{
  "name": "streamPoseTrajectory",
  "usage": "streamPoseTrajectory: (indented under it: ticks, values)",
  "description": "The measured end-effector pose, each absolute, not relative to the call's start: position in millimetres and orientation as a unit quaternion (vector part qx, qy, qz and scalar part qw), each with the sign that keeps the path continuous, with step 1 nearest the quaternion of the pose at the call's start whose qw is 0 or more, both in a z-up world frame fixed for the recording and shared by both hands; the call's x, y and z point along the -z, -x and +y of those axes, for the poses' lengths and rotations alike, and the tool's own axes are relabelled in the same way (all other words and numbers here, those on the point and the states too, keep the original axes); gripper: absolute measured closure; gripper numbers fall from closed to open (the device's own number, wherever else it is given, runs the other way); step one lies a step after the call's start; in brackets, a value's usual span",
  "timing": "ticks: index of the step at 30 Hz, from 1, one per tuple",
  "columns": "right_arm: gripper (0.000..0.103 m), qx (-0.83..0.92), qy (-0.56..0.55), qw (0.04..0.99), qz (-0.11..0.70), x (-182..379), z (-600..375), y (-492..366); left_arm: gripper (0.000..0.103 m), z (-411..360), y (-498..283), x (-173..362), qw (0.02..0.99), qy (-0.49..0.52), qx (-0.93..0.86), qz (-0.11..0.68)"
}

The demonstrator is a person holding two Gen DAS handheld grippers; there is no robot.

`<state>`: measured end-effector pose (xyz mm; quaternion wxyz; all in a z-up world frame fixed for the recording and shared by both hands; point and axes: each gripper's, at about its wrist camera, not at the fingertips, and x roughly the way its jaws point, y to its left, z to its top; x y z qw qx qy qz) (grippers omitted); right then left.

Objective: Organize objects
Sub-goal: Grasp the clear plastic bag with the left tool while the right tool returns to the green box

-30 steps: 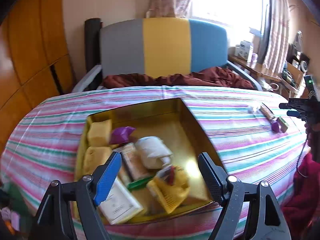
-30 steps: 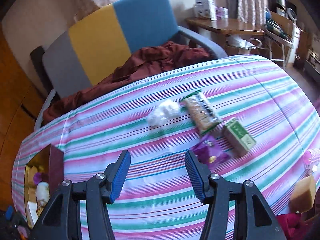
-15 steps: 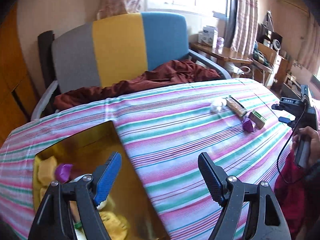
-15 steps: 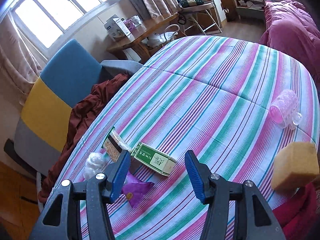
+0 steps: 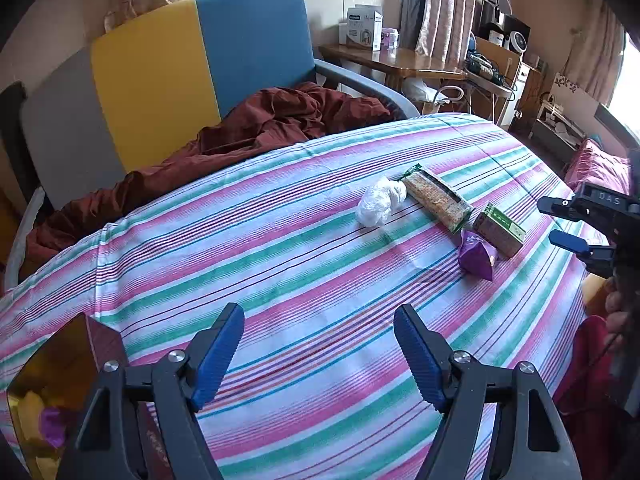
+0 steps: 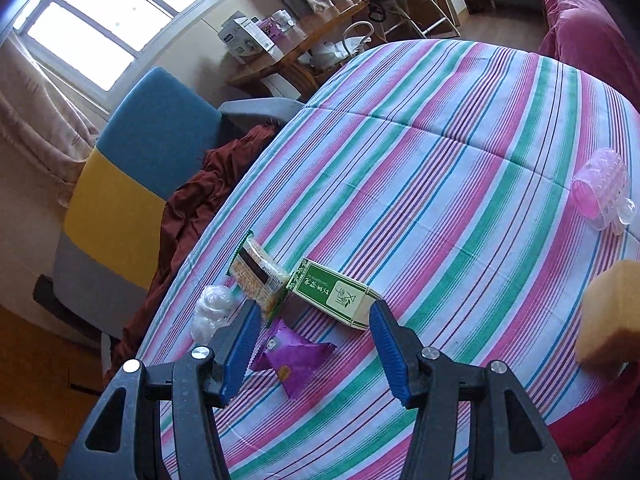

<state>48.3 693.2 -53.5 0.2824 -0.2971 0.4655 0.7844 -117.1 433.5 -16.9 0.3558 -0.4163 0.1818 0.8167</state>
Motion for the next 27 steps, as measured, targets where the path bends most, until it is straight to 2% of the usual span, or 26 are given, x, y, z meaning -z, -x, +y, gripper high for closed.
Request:
streamPoseTrajectory:
  ticks: [11, 18, 25, 26, 27]
  values:
    - [0.046, -0.787, 0.311, 0.236, 0.478, 57, 688, -39, 0.032, 514, 153, 50, 0.403, 0.399, -0.796, 0.213]
    - [0.045, -0.79, 0.319, 0.219, 0.475, 57, 684, -36, 0.031, 569, 175, 65, 0.41, 0.384, -0.793, 0.236]
    - [0.045, -0.787, 0.338, 0.216, 0.468, 63, 682, -29, 0.033, 604, 200, 92, 0.4, 0.422, -0.781, 0.227]
    - [0.045, -0.787, 0.343, 0.215, 0.466, 65, 682, -27, 0.046, 602, 202, 94, 0.401, 0.431, -0.779, 0.213]
    - [0.045, -0.787, 0.346, 0.215, 0.463, 65, 681, -26, 0.069, 598, 202, 97, 0.405, 0.444, -0.773, 0.203]
